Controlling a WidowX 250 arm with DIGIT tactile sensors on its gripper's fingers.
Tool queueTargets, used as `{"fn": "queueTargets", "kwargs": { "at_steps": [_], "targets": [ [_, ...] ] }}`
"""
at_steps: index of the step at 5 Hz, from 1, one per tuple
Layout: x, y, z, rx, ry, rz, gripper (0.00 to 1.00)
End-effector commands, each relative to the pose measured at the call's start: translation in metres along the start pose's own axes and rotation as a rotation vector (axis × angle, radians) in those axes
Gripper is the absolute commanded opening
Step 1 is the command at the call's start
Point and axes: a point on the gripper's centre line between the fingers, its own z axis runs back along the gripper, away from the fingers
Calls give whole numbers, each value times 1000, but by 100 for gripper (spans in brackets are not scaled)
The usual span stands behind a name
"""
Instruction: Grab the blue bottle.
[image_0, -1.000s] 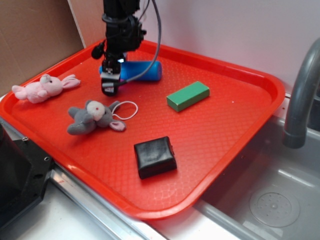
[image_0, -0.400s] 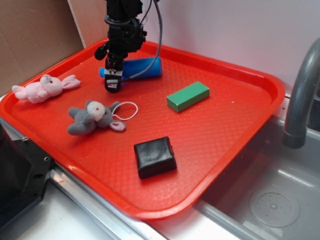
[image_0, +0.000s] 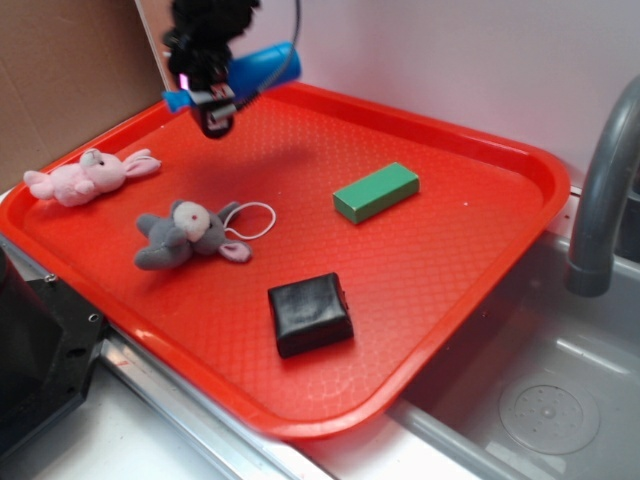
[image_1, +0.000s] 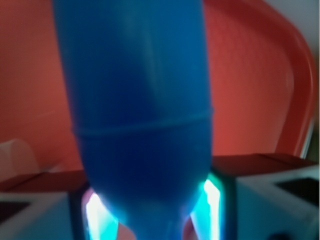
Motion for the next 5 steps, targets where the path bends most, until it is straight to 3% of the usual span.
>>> {"fn": "queueTargets", "kwargs": {
  "at_steps": [1, 2, 3, 4, 5],
  "targets": [
    [-21, -15, 114, -118, -106, 298, 0],
    [-20, -7, 163, -127, -108, 295, 0],
    [-15, -2, 177, -102, -100, 325, 0],
    [-11, 2, 171, -120, -100, 350, 0],
    [-6, 4, 165, -76, -132, 398, 0]
  ]
}}
